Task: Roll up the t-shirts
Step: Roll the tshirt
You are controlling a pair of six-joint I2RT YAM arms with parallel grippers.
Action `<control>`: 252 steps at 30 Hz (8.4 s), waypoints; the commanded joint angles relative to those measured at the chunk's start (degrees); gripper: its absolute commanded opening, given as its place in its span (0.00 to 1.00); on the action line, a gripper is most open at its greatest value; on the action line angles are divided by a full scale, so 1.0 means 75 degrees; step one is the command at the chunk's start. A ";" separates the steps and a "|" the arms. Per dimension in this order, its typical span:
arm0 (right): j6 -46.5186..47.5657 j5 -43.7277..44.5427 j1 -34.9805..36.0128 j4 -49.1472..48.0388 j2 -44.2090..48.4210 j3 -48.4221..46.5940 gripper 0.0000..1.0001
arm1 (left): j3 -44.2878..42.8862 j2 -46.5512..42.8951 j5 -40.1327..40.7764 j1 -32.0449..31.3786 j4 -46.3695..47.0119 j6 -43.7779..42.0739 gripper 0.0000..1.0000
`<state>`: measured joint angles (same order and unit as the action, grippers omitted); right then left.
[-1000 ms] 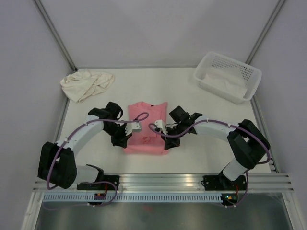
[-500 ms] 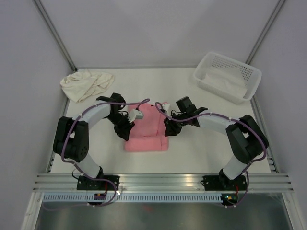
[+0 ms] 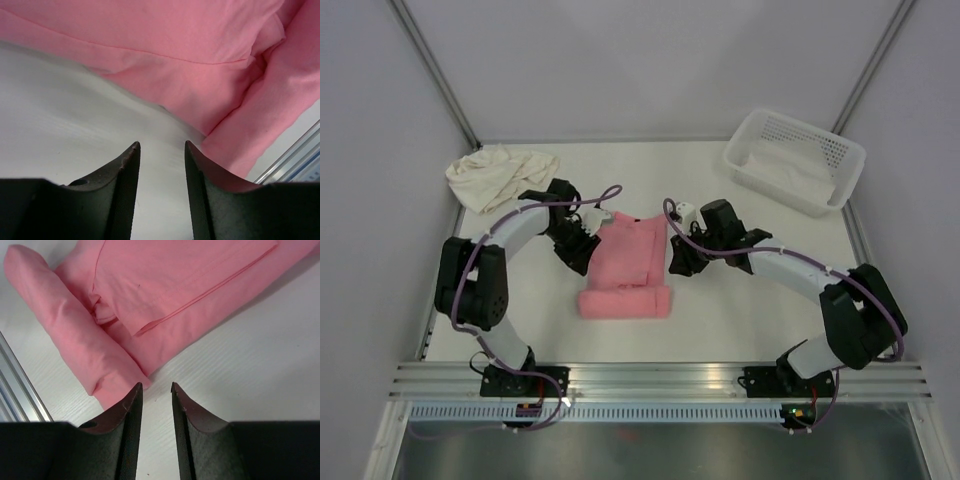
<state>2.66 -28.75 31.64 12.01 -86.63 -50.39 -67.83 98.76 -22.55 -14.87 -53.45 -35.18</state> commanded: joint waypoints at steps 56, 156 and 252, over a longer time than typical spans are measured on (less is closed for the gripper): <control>-0.2687 0.0001 0.0047 -0.0993 0.0441 0.1774 0.00 | 0.2013 -0.1543 0.0826 -0.0197 0.1314 0.1222 0.02; 0.1404 0.0459 0.0762 -0.3100 0.2868 0.2207 0.49 | 0.4754 -0.4673 0.3486 -0.4216 0.3691 -0.1883 0.70; 0.1533 0.0411 0.1969 -0.0839 0.0618 0.0941 0.98 | -0.0764 0.1504 -0.3475 0.0612 -0.2717 -0.2868 0.02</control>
<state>16.73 -28.77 46.48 10.94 -81.23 -43.75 -71.66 109.21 -46.61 -10.72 -72.84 -56.14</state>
